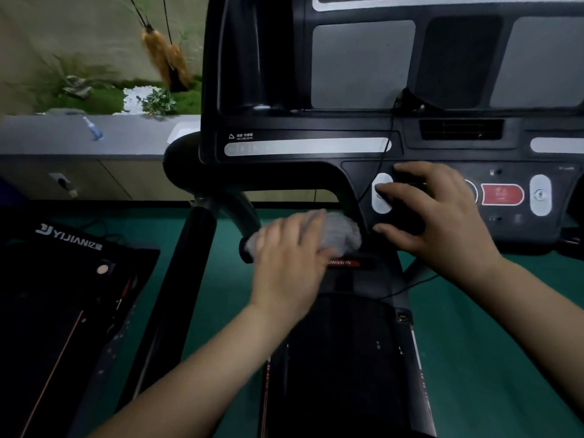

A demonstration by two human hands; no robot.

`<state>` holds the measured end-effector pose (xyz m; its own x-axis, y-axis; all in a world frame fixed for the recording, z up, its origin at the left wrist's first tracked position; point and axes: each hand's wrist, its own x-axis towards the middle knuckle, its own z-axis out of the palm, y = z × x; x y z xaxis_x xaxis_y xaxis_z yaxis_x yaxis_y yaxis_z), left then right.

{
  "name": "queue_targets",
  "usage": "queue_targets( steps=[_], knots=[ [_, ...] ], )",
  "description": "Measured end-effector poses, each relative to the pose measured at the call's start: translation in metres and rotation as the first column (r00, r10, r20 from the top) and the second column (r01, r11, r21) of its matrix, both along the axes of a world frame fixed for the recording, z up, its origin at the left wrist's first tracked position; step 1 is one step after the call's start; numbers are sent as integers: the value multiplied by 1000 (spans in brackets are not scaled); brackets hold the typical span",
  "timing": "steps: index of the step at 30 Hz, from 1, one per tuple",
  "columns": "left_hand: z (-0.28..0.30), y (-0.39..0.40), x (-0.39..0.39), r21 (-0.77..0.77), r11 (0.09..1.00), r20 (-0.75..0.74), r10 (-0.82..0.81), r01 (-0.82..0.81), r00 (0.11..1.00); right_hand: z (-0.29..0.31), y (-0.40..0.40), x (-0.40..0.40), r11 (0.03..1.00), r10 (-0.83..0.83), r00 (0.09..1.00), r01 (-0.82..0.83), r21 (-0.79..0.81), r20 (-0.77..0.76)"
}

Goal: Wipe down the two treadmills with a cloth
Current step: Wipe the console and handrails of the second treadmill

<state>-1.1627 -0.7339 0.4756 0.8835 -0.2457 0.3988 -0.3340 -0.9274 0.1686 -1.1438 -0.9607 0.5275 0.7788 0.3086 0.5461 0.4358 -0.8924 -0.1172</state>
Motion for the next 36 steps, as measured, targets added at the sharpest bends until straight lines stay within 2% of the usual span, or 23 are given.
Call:
queue_targets(
  steps=[3,6,8,10,12,17,20,23,25,26,27,29,30,32,34,35,36],
  knots=[
    [5,-23,13,56,996,75,-66,62,995,-2,-1,1,1000,15,1000,-15,15,23],
    [-4,12,14,157,984,69,-90,78,993,-4,-4,2,999,31,999,-32,16,32],
    [-14,52,12,96,994,27,-63,60,998,-5,-5,2,999,39,999,-40,28,30],
    [-16,75,7,-35,999,-23,-7,6,1000,-6,-5,2,998,44,998,-45,37,37],
    [-13,65,5,-47,999,-10,24,-25,1000,-6,-4,3,998,52,998,-54,35,45],
    [2,-15,11,66,998,28,23,-24,999,-5,-5,3,997,63,997,-64,32,39],
    [-2,-5,8,120,992,61,-50,42,997,-2,-5,3,996,72,997,-73,48,5],
    [-16,38,3,32,999,30,15,-16,999,4,-4,4,992,89,996,-88,89,-17],
    [-24,64,-3,-149,980,-58,124,-132,991,10,-1,7,986,116,993,-115,117,1],
    [-22,74,-6,-302,930,-136,176,-210,975,13,1,9,984,132,991,-133,119,20],
    [-21,77,-11,-470,825,-202,248,-315,948,16,4,12,982,149,988,-152,109,36],
    [-9,61,-23,-716,494,-338,372,-493,865,21,9,19,977,202,978,-205,63,50],
    [-2,44,-29,-771,346,-418,358,-535,835,22,12,24,971,235,971,-236,24,44],
    [7,6,-33,-778,199,-540,271,-595,797,23,15,34,958,280,960,-279,-63,-2],
    [8,-14,-20,-797,-9,-593,200,-604,780,21,14,41,945,303,951,-308,-106,-62],
    [5,-16,-8,-786,-92,-614,227,-611,756,20,12,44,942,308,948,-316,-114,-79],
    [5,-17,0,-784,-138,-618,264,-605,741,19,10,45,939,314,945,-323,-121,-88]
  ],
)
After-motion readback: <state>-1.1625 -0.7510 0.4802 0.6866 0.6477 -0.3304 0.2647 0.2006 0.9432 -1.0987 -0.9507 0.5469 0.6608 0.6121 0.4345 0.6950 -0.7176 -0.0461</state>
